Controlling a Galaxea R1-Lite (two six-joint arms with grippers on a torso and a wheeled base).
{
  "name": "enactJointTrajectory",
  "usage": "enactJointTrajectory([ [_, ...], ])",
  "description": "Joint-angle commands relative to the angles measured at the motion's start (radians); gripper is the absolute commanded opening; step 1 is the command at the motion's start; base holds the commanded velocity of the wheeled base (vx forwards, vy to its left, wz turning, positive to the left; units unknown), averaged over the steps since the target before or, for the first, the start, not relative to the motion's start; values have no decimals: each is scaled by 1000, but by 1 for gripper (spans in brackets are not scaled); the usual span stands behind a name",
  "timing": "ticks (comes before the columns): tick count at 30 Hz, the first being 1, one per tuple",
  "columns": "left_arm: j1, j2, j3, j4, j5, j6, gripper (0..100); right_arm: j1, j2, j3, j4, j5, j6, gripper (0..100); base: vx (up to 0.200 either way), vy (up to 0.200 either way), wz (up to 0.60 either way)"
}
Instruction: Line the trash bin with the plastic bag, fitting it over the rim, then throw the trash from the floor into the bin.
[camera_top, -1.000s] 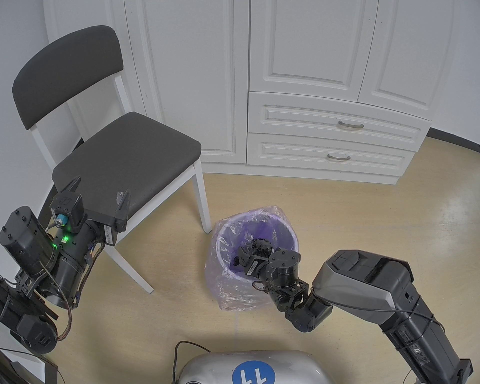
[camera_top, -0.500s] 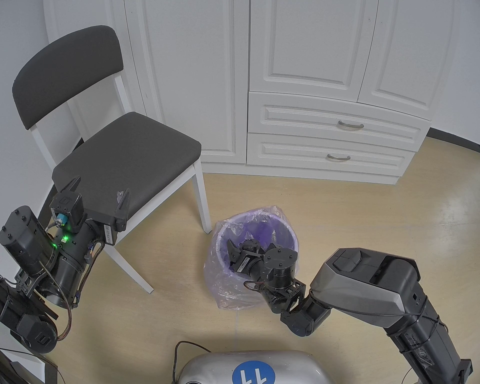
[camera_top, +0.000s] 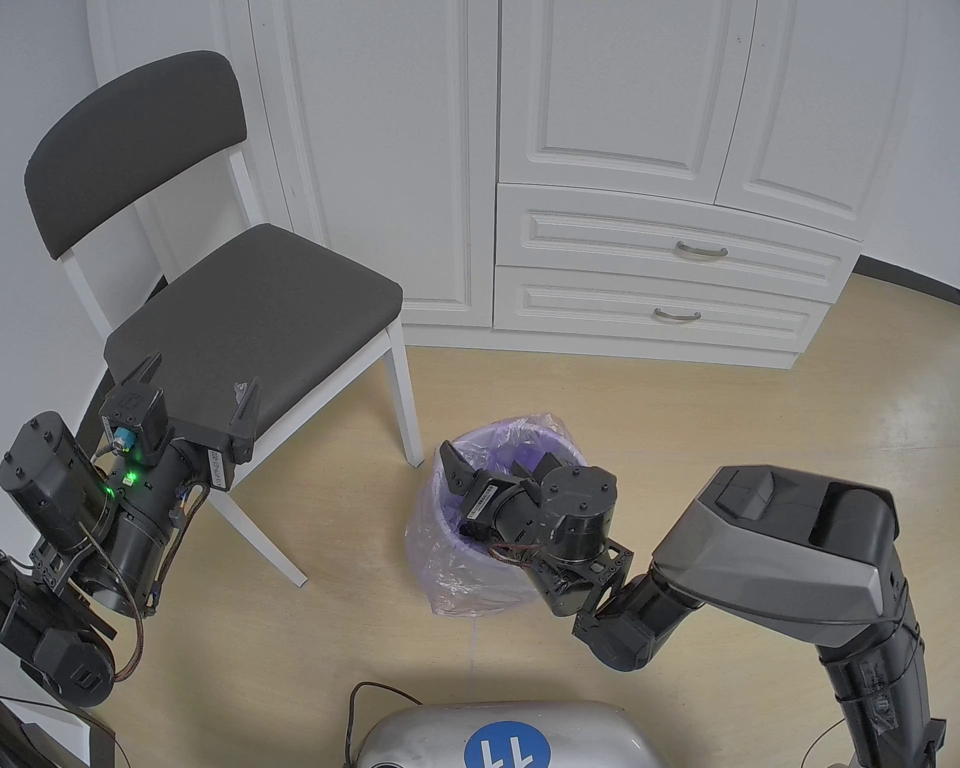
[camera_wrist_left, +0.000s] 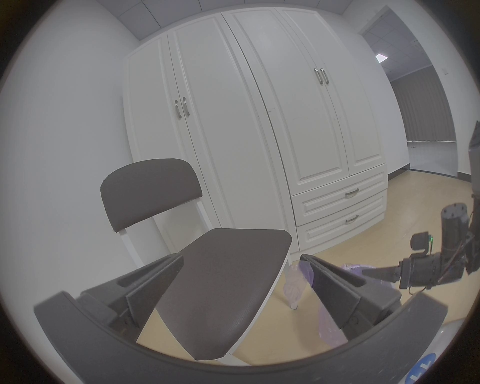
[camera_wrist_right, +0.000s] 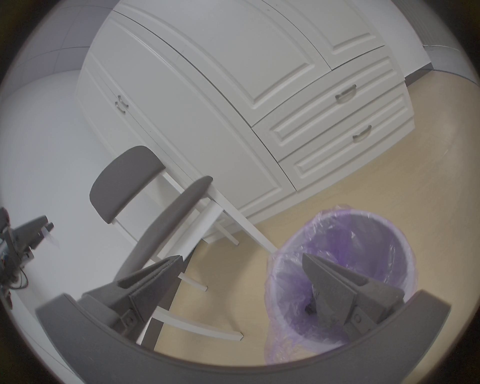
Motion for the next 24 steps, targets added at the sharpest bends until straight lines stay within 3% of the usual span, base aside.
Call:
enactJointTrajectory([
  [1, 0, 0, 2, 0, 1, 0, 100, 4, -82, 44, -2, -1, -29, 100, 0, 0, 0],
  [2, 0, 0, 2, -2, 1, 0, 100, 4, -87, 50, -3, -1, -37, 100, 0, 0, 0],
  [6, -3, 9, 9, -2, 1, 0, 100, -10, -160, 166, -56, 14, -206, 100, 0, 0, 0],
  [10, -11, 15, 12, -2, 1, -3, 100, -56, -205, 309, -161, 51, -451, 100, 0, 0, 0],
  [12, -14, 15, 14, -2, 1, -3, 100, -106, -234, 387, -186, 44, -615, 100, 0, 0, 0],
  [13, -14, 17, 14, -2, 1, -3, 100, -114, -238, 400, -188, 44, -640, 100, 0, 0, 0],
  [14, -14, 17, 15, -2, 1, -3, 100, -166, -272, 472, -198, 39, -766, 100, 0, 0, 0],
  [16, -14, 20, 19, -2, 1, -4, 100, -246, -309, 544, -198, 28, -887, 100, 0, 0, 0],
  [19, -14, 23, 20, -2, 1, -8, 100, -364, -366, 593, -198, 27, -962, 100, 0, 0, 0],
  [24, -12, 46, 14, -3, 3, -14, 100, -477, -499, 644, -198, 27, -968, 100, 0, 0, 0],
])
